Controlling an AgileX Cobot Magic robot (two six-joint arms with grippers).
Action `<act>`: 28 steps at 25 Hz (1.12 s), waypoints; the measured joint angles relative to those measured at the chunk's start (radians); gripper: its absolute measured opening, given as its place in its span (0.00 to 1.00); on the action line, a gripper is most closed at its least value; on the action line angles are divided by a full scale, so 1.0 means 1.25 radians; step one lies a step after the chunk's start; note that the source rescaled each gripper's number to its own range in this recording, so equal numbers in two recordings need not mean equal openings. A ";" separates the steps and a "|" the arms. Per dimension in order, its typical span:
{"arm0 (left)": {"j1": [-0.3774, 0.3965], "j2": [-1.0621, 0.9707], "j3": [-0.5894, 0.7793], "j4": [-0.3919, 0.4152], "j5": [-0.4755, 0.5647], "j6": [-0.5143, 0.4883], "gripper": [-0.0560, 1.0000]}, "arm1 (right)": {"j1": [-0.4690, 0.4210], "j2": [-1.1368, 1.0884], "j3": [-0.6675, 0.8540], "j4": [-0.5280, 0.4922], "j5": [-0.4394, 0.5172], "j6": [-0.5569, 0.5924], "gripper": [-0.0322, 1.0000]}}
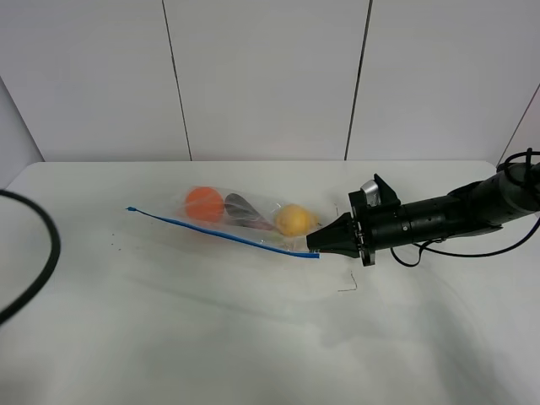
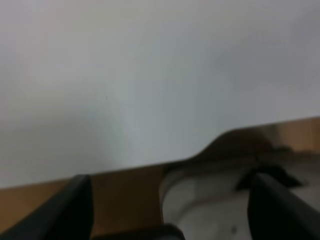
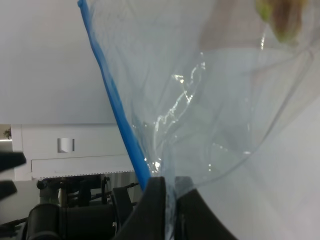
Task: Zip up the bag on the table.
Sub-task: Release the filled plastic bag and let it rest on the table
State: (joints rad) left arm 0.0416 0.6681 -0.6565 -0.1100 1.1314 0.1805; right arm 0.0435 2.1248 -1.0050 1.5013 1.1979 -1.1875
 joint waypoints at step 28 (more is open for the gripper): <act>-0.009 -0.224 0.127 0.000 -0.055 0.002 0.92 | 0.000 0.000 0.000 0.000 0.000 0.000 0.03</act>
State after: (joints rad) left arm 0.0304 0.3881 -0.4984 -0.1098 1.0624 0.1834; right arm 0.0435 2.1248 -1.0050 1.5011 1.1979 -1.1875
